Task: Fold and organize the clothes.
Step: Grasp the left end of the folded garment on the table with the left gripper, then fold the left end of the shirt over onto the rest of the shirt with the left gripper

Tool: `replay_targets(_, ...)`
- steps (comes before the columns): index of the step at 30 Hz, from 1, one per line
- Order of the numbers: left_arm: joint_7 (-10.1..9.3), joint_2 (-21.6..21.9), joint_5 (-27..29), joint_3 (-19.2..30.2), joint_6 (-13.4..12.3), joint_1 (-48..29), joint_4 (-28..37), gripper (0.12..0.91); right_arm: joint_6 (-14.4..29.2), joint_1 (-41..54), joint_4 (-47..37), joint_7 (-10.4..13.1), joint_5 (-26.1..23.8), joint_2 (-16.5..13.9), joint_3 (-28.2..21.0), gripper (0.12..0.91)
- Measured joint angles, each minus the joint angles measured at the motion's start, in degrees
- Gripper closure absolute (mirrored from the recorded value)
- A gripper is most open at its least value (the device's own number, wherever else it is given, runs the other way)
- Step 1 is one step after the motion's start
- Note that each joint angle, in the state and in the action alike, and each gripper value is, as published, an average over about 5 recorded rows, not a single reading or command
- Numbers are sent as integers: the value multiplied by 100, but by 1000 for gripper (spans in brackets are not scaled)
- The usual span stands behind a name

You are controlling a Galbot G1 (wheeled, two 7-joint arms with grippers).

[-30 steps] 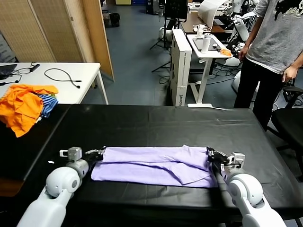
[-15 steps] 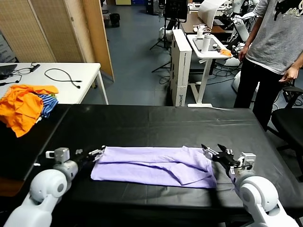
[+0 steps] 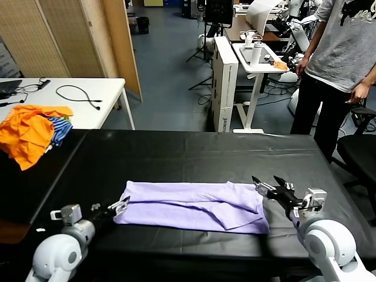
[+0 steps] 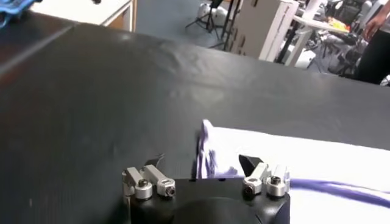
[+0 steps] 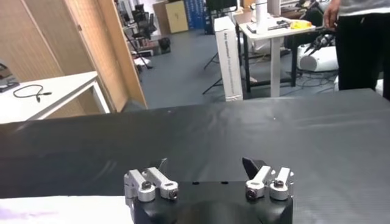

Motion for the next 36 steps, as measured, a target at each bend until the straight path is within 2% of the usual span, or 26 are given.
replay_targets(5,23,-172,110,32,-54,-12,90,339,-16,-9,45,3,35,-6,16,118)
replay_targets(13,45,-318,163,143,-51,17,56,770,-32,30,30,21,23,51,-59,118)
replay_targets(16,58,-345,198,175,-28,17,39,845,-42,12,53,21,26,85,-49,118)
replay_targets(22,87,-290,524,173,-3,62,-12,857,-48,-160,218,9,-68,168,73,118)
replay_targets(25,136,-177,888,110,-54,125,-86,857,98,-387,414,-147,-310,204,92,118)
replay_targets(29,298,94,1450,-38,-241,229,-146,857,421,-888,767,-317,-776,261,1,118)
replay_targets(36,419,790,2000,-489,-520,403,-138,857,856,-1809,1190,-125,-1328,494,-89,118)
